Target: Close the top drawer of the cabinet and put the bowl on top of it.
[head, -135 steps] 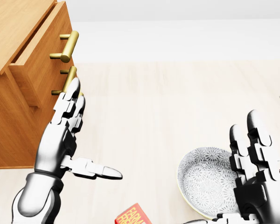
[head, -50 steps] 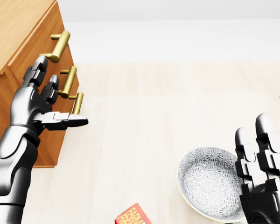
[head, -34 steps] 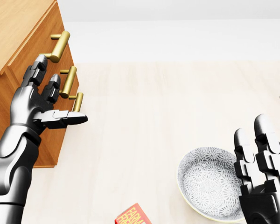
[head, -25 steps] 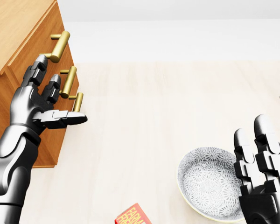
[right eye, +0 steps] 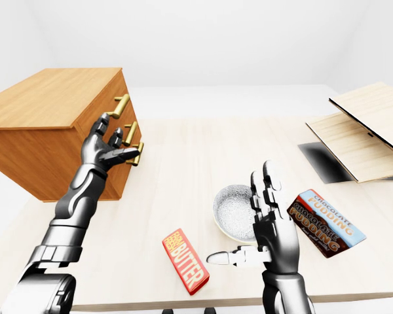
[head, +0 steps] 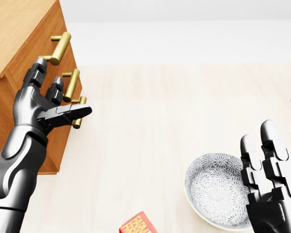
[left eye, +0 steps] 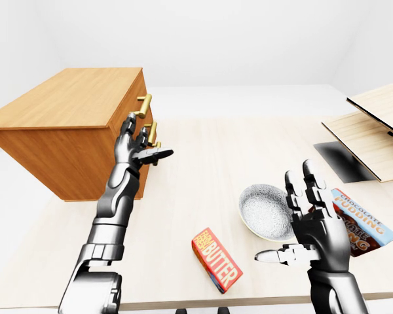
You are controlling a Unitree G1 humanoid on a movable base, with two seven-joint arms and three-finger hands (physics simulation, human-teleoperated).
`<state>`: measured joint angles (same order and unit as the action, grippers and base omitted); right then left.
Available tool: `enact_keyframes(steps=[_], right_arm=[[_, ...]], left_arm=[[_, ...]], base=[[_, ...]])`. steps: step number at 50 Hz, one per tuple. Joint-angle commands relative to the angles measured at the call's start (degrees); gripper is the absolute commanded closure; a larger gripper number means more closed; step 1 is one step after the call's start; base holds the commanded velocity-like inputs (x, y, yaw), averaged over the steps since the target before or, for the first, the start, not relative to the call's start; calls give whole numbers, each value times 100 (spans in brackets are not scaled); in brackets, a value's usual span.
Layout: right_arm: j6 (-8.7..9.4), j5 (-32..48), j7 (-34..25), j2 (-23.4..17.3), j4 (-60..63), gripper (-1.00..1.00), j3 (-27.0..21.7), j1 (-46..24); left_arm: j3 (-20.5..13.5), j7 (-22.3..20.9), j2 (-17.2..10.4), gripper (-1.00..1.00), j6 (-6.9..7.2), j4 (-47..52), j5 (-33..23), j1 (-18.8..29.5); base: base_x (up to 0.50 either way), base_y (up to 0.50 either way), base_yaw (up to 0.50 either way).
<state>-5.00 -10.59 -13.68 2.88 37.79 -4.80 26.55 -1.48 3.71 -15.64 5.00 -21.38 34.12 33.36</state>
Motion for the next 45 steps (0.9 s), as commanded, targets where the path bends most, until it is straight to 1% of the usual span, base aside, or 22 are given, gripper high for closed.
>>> enact_keyframes(steps=[1, 2, 6, 7, 8, 11, 18, 20, 22, 23, 28, 29, 30, 32, 34, 36, 37, 39, 41, 45], right_arm=[[0, -4, -12, -10, -6, -100, 8, -1], [0, 3, -12, -8, -9, -100, 12, 0], [0, 17, -8, -14, -23, -100, 28, -5], [0, 11, -10, -17, -20, -100, 28, -3], [0, 1, -15, -21, -16, -100, 24, -1], [0, -25, -26, -23, 6, -100, 5, -1], [0, -23, -39, -2, 15, -100, -17, -5], [0, -28, -46, 0, 17, -100, -23, -3], [0, -35, -53, 2, 17, -100, -31, -4], [0, -34, -52, 5, 14, -100, -35, -8], [0, -38, -62, 11, 23, -100, -38, 0], [0, -38, -63, 13, 23, -100, -40, 0], [0, -39, -63, 12, 19, -100, -40, -6], [0, -39, -63, 15, 24, -100, -41, 1], [0, -50, -65, 16, 35, -100, -49, 2], [0, -53, -65, 19, 41, -100, -58, -2], [0, -53, -65, 21, 43, -100, -61, -4], [0, -45, -60, 25, 42, -100, -65, -11], [0, -52, -61, 30, 63, -100, -80, -3], [0, -43, -53, 39, 59, -100, -109, -36]], left_arm=[[-1578, 769, -234, -100, 0, 296, 493, -369], [-1559, 792, -228, -100, 0, 396, 523, -407], [-1616, 1117, -89, -100, 0, 831, 737, -595], [-1582, 1156, -72, -100, 0, 912, 708, -633], [-1511, 1152, -47, -100, 0, 1124, 746, -713], [-1455, 1210, 14, -100, 0, 1266, 682, -761], [-1423, 1165, 134, -100, 0, 1495, 614, -899], [-1436, 1199, 168, -100, 0, 1660, 655, -984], [-1374, 1202, 196, -100, 0, 1876, 622, -1070], [-1250, 1150, 220, -100, 0, 2213, 516, -1209], [-1041, 897, 452, -100, 0, 3372, 79, -1647], [-1030, 891, 514, -100, 0, 3565, -9, -1720], [-911, 828, 565, -100, 0, 3942, -133, -1875], [-872, 762, 710, -100, 0, 4261, -305, -2018], [-784, 611, 808, -100, 0, 4450, -477, -2116], [-585, 393, 858, -100, 0, 4602, -891, -2236], [-569, 422, 938, -100, 0, 4643, -1077, -2259], [-481, 315, 1024, -100, 0, 4798, -1323, -2314], [-232, 212, 1118, -100, 0, 5040, -1724, -2447], [29, -8, 1299, -100, 0, 5232, -2274, -2577]], base=[[0, 0, 0], [0, 0, 0], [0, 0, 0], [0, 0, 0], [0, 0, 0], [0, 0, 0], [0, 0, 0], [0, 0, 0], [0, 0, 1], [0, 0, 0], [0, 0, 0], [0, 0, 1], [0, 0, 0], [0, 0, 0], [0, 0, 0], [0, 0, 0], [0, 0, 0], [0, 0, 0], [0, 0, 0], [0, 0, 0]])
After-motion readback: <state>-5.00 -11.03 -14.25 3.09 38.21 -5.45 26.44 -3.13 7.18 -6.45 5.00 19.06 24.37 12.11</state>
